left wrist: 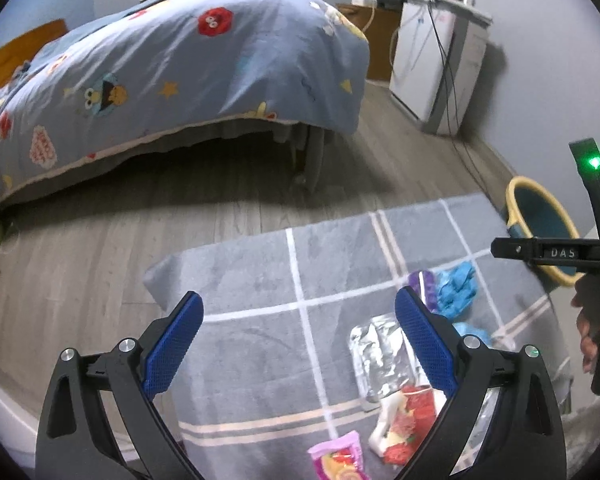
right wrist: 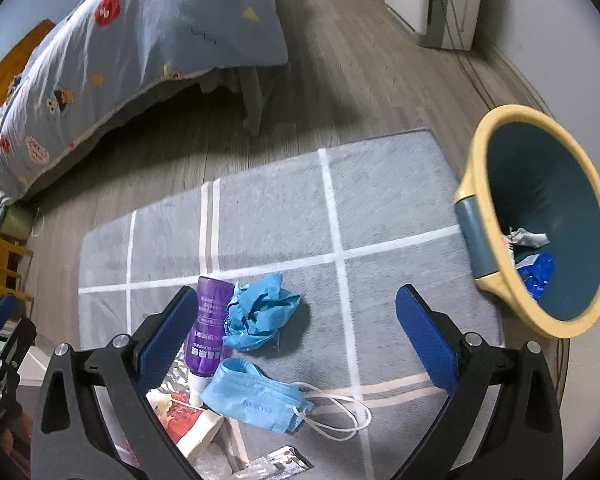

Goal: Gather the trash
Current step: 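Grasp the crumpled blue cloth with the right tool while the left tool grasps the purple spray bottle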

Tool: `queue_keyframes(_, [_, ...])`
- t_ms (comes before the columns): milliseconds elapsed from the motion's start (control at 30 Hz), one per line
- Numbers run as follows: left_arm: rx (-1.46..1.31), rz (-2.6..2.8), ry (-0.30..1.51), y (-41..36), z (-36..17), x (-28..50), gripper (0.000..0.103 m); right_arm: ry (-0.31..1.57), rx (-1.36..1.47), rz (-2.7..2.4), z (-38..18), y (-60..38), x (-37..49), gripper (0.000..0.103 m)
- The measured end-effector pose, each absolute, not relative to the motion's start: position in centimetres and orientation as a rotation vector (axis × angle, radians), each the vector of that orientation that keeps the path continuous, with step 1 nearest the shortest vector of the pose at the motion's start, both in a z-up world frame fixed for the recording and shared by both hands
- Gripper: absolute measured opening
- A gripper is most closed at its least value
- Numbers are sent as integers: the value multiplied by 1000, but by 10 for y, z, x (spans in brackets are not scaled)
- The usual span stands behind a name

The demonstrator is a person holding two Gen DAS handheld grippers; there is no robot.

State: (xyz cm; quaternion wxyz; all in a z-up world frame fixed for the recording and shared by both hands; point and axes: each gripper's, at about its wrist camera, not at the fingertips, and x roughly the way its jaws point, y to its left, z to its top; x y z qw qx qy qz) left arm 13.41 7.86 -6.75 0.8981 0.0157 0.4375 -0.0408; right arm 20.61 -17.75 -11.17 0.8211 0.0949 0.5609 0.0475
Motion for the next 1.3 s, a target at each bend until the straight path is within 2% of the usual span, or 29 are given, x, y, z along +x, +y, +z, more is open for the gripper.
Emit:
queue_keyframes(200, [44,-90,930,77,-76,142,96,1238,186,101,-132,-167,215,96])
queue_keyframes(500, [77,-110,973,67,-92,154,96,1349,249,147,-170,-156,224,59])
queue_keyframes(567, [82,-117,981,63,-95,155,96,1373,299,176,-176,-156,226,47])
queue_keyframes(600, [85,-119,985,62,-96,155,96,1377,321,188,-177,-156,227,45])
queue_keyframes(667, [94,-125,992,57,-99,156,96,1373,353,198,-175,-159,228,33])
queue_keyframes(1100, [58,-195,1075,6,-135,170,96,1223,232,143,-125,-201,237,31])
queue_keyframes(1300, [87,-254,1102,-26,-150,173,91,1203,245,151,-121,-214,239,31])
